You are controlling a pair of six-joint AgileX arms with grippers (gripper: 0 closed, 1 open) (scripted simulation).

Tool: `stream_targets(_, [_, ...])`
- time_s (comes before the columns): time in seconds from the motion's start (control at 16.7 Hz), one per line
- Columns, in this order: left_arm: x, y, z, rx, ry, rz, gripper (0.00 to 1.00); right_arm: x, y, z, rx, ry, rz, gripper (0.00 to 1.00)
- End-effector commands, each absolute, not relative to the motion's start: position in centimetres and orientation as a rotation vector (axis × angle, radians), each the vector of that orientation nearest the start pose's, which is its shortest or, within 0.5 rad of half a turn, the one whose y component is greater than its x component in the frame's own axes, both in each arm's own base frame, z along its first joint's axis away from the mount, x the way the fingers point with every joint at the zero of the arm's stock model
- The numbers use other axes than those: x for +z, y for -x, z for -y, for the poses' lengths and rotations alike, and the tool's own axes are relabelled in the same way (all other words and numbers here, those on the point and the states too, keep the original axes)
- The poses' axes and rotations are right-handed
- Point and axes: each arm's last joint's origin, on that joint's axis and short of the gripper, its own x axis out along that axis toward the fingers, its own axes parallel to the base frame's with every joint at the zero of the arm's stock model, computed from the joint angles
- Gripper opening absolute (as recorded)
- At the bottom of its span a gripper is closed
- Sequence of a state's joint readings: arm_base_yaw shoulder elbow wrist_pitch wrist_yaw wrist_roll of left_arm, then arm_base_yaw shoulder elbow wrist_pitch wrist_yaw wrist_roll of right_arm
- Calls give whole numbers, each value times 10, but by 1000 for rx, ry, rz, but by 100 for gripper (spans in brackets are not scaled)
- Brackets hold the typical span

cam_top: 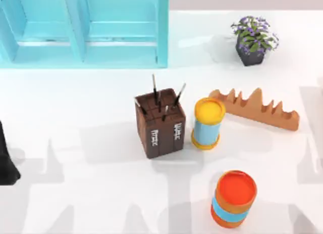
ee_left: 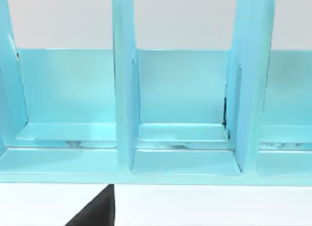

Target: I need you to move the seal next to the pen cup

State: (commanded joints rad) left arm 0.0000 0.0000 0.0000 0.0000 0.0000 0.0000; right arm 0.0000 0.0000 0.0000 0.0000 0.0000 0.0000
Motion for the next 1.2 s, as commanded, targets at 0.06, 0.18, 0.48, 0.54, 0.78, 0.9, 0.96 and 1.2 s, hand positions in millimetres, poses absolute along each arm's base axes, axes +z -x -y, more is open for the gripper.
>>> stream_targets(0.06, [160,-106,1,0,0,0,100,160,-106,1,0,0,0,100])
stream_targets(0.18, [162,-106,1,3,-2,-11,100,160,-106,1,0,0,0,100])
stream_targets(0.48, [198,-110,-3,39,-30,-201,100,160,-106,1,0,0,0,100])
stream_targets(0.54, [210,-114,-5,46,-37,-264,100,160,-106,1,0,0,0,100])
stream_targets(0.78, [253,-152,-14,62,-59,-620,100,160,-106,1,0,0,0,100])
stream_targets(0.9, [263,-185,-21,59,-60,-836,100,160,-106,1,0,0,0,100])
stream_targets(0.96, [265,-202,-25,55,-58,-942,100,160,-106,1,0,0,0,100])
stream_targets(1.2, [259,-266,-44,25,-41,-1298,100,160,-106,1,0,0,0,100])
